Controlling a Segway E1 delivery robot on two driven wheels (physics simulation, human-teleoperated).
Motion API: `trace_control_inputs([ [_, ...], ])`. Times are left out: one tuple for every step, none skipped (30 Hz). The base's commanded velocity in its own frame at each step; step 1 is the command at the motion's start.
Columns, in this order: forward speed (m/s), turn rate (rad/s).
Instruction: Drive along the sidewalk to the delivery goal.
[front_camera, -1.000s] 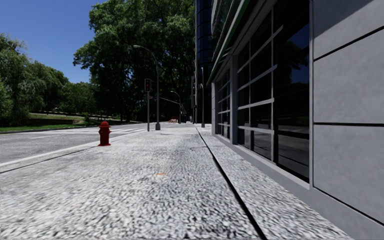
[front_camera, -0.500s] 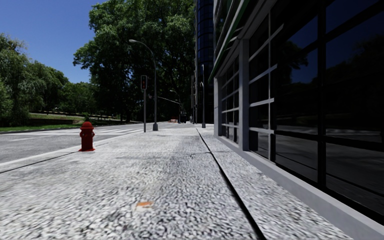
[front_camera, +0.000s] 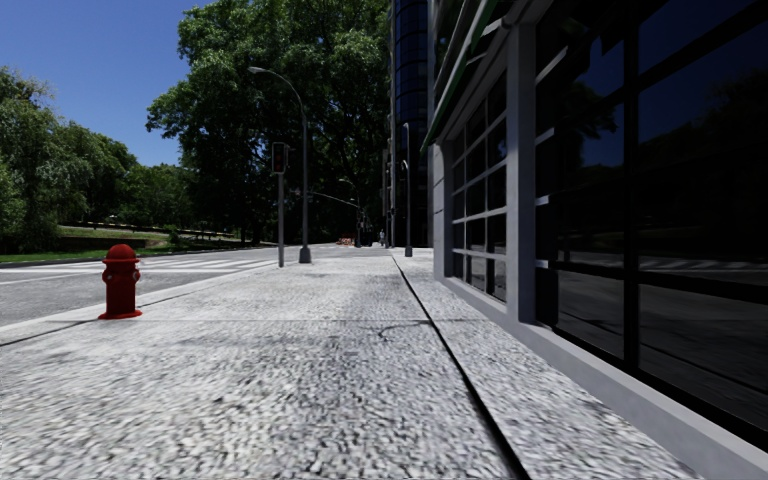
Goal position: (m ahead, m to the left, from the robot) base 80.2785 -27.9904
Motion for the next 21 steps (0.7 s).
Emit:
trace_control_inputs([
  [2.00, 0.00],
  [2.00, 0.00],
  [2.00, 0.00],
  [2.00, 0.00],
  [2.00, 0.00],
  [2.00, 0.00],
  [2.00, 0.00],
  [2.00, 0.00],
  [2.00, 0.00],
  [2.00, 0.00],
  [2.00, 0.00],
  [2.00, 0.00],
  [2.00, 0.00],
  [2.00, 0.00],
  [2.00, 0.00],
  [2.00, 0.00],
  [2.00, 0.00],
  [2.00, 0.00],
  [2.00, 0.00],
  [2.00, 0.00],
  [2.00, 0.00],
])
